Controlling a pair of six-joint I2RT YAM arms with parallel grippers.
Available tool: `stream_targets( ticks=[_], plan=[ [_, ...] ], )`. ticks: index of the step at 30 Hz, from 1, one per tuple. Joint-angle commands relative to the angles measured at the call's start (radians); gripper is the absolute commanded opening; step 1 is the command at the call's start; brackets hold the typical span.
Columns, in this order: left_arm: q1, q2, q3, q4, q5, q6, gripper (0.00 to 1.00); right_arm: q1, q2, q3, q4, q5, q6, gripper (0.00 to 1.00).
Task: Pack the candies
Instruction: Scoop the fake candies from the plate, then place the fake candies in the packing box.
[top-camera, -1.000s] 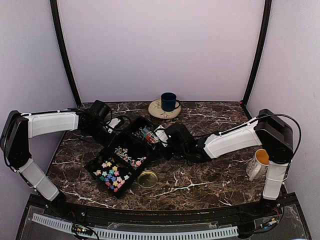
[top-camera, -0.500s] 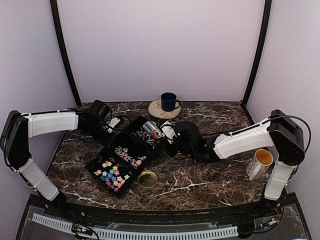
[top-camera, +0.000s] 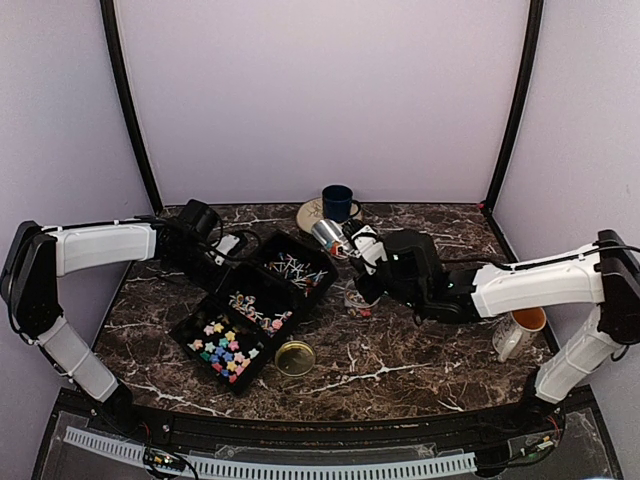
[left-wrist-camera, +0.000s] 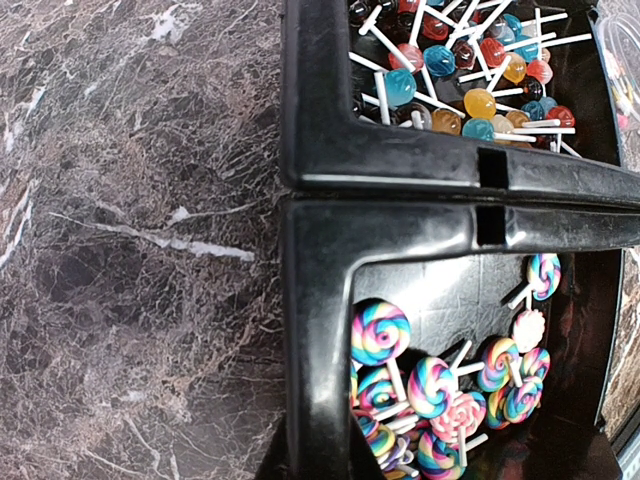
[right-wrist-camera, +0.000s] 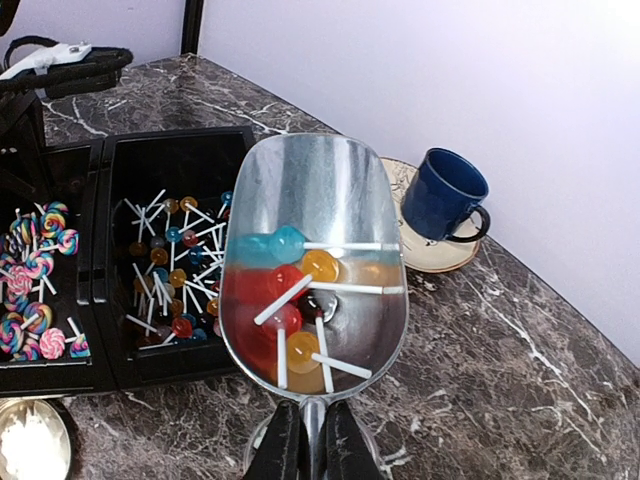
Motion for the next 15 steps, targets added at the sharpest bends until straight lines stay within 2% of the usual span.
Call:
stream_targets(
  ticks=[1, 8, 15],
  plan=[
    [0.008, -0.064, 0.03, 0.067, 0.067, -0.028, 0.0, -0.01, -0.09, -0.031, -0.064, 0.053, 0.009, 0.0],
    [0.007, -0.063, 0.033, 0.067, 0.071, -0.031, 0.0, -0.01, -0.188, -0.054, -0.229, 0.092, 0.043, 0.0],
    [0.007, -0.066, 0.032, 0.065, 0.069, -0.031, 0.0, -0.01, -0.215, -0.024, -0.395, 0.114, 0.062, 0.0]
  ],
)
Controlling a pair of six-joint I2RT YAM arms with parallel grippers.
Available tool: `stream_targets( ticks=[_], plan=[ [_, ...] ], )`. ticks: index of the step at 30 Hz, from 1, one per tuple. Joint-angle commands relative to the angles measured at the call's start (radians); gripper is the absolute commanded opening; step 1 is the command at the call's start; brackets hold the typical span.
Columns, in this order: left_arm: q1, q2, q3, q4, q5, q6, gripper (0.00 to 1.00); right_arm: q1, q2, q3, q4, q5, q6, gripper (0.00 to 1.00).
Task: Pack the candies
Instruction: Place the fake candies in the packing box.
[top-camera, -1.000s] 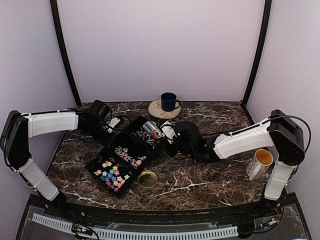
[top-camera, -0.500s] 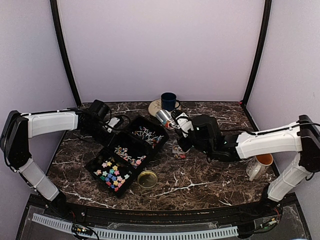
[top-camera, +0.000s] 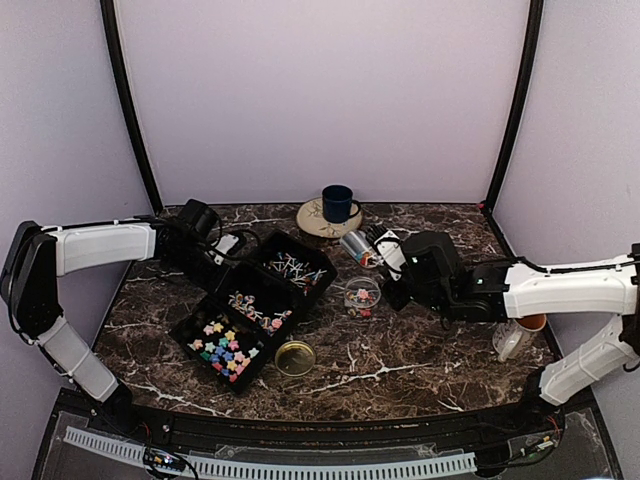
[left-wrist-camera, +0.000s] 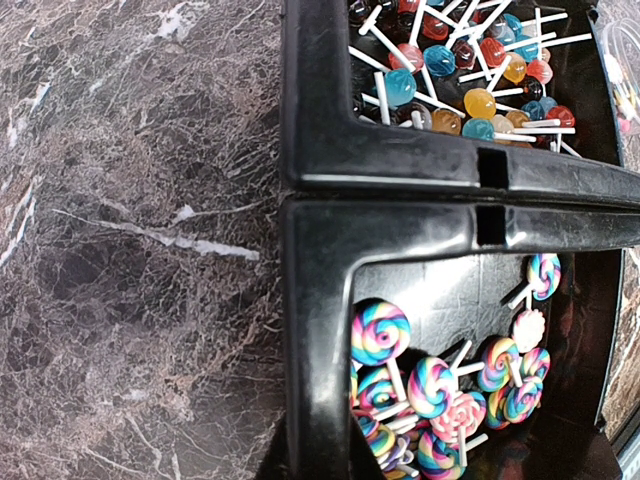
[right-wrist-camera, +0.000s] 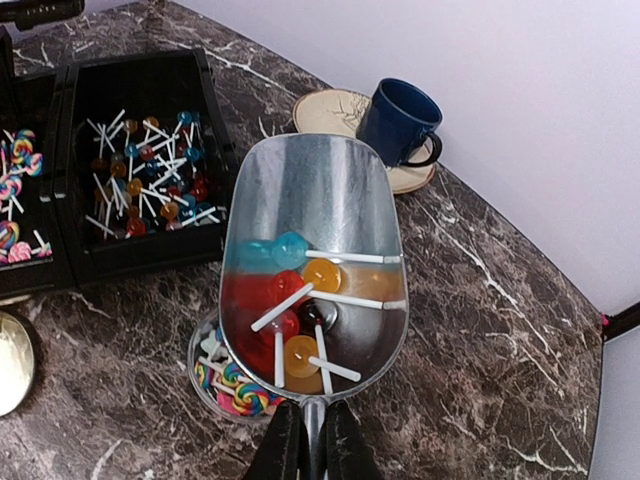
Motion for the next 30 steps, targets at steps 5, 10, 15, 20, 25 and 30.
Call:
stream_targets(
  ticks=[5, 10, 15, 20, 25, 30],
  plan=[
    [0.005, -0.066, 0.03, 0.064, 0.067, -0.025, 0.0, -0.007, 0.0, 0.078, -0.256, 0.04, 0.061, 0.0],
    [0.005, -0.065, 0.03, 0.064, 0.065, -0.025, 0.0, -0.007, 0.007, 0.108, -0.367, 0.019, 0.09, 0.0],
    [0.005, -0.062, 0.03, 0.063, 0.066, -0.026, 0.0, -0.002, 0.023, 0.146, -0.462, -0.025, 0.1, 0.0],
    [0.006, -0.061, 0.03, 0.063, 0.064, -0.027, 0.0, 0.013, 0.049, 0.177, -0.543, -0.027, 0.1, 0.0],
    [0.006, -0.061, 0.03, 0.063, 0.064, -0.027, 0.0, 0.026, 0.072, 0.203, -0.594, -0.031, 0.1, 0.0],
    [0.006, -0.061, 0.031, 0.062, 0.064, -0.027, 0.0, 0.045, 0.1, 0.238, -0.641, -0.033, 0.093, 0.0]
  ],
)
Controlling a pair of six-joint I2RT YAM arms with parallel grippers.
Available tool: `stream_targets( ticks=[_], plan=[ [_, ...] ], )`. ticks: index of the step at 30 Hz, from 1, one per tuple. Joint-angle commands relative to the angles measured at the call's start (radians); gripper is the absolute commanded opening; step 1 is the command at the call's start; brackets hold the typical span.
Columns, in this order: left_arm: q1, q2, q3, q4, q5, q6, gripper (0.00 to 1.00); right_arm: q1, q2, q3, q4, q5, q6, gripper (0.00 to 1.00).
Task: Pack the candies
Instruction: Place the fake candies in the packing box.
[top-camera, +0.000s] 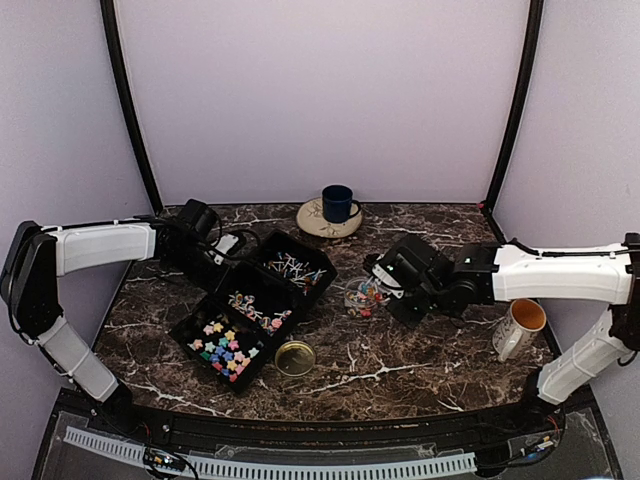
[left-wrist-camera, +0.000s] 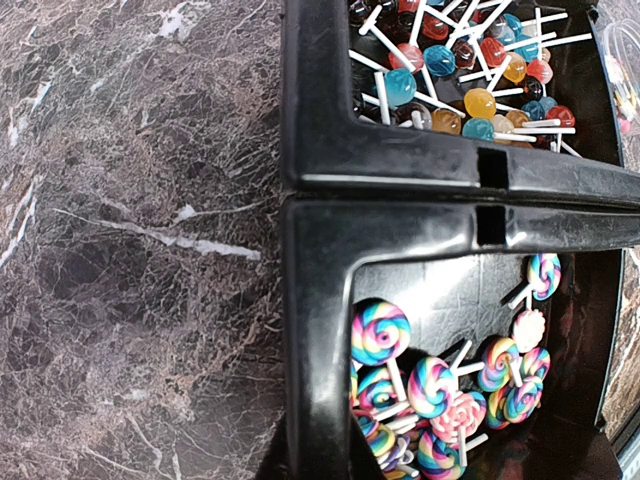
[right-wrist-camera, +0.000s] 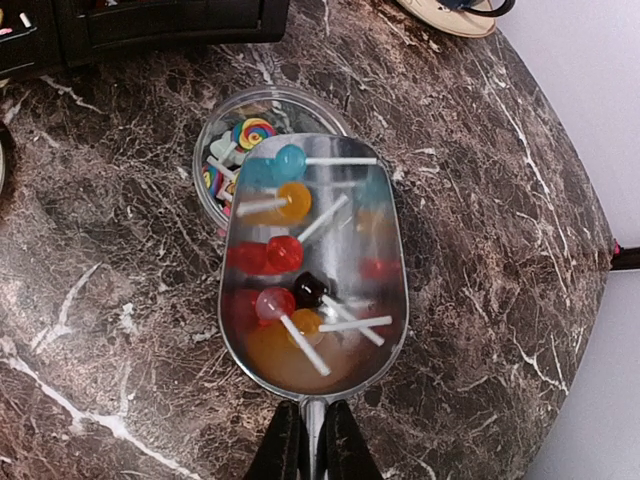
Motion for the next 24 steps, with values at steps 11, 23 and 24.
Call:
stream_targets(
  ticks=[11, 23, 24],
  plan=[
    [0.004, -0.066, 0.029, 0.062, 0.063, -0.025, 0.0, 0.035, 0.082, 0.096, -0.096, 0.039, 0.005, 0.0],
    [0.004, -0.063, 0.031, 0.062, 0.063, -0.024, 0.0, 0.066, 0.115, 0.2, -0.259, 0.109, -0.005, 0.0],
    [0.005, -0.063, 0.031, 0.062, 0.063, -0.024, 0.0, 0.068, 0.114, 0.206, -0.273, 0.12, -0.006, 0.0]
  ],
)
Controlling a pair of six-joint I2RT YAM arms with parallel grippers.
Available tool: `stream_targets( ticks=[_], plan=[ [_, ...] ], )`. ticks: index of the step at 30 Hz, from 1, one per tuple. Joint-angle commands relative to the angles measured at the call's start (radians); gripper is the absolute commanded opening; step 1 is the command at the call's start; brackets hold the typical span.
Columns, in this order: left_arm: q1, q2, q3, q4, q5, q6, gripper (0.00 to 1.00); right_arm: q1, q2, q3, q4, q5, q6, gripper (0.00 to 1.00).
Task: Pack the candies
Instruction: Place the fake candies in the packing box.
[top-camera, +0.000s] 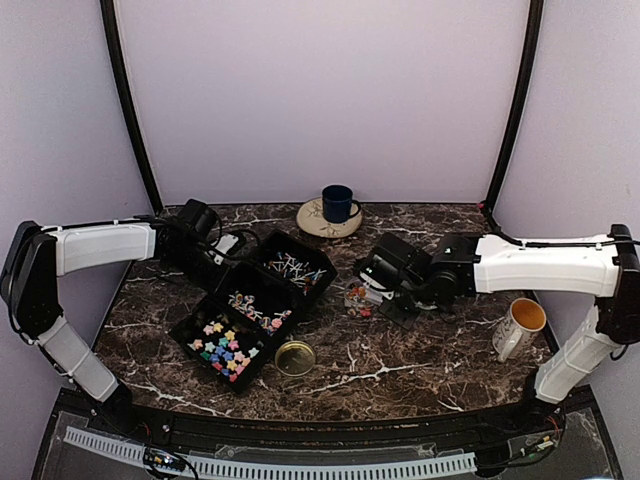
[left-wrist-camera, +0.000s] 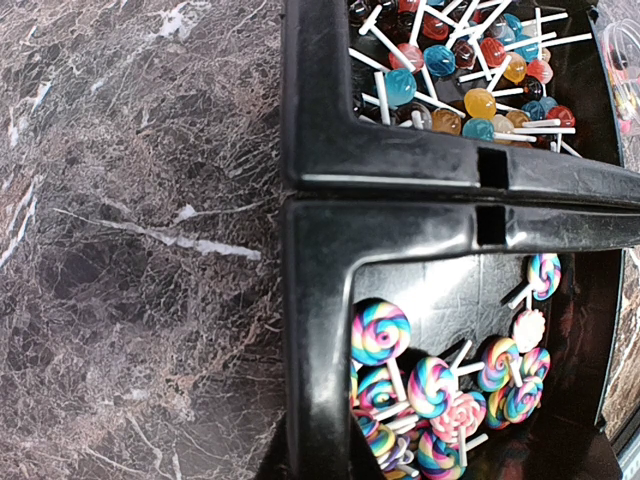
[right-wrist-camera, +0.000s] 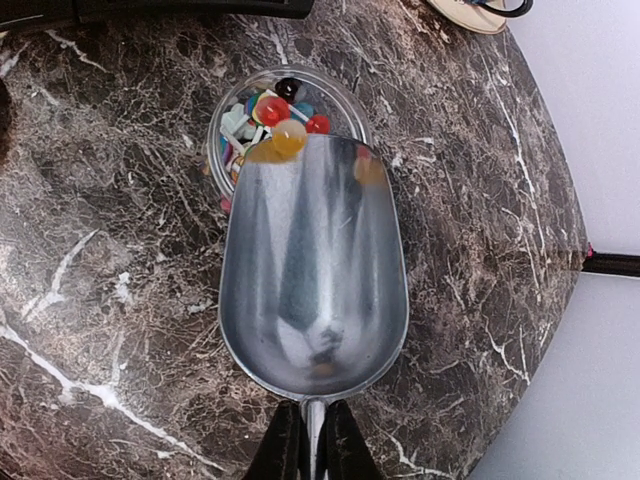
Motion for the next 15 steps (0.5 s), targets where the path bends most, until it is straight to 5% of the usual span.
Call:
stream_targets(
  ticks=[1, 15],
  plan=[
    [0.004, -0.063, 0.031, 0.062, 0.063, -0.025, 0.0, 0.019, 0.005, 0.054, -0.092, 0.075, -0.001, 0.0],
    [0.004, -0.063, 0.033, 0.061, 0.063, -0.026, 0.0, 0.028, 0.014, 0.108, -0.104, 0.095, -0.022, 0.0]
  ],
)
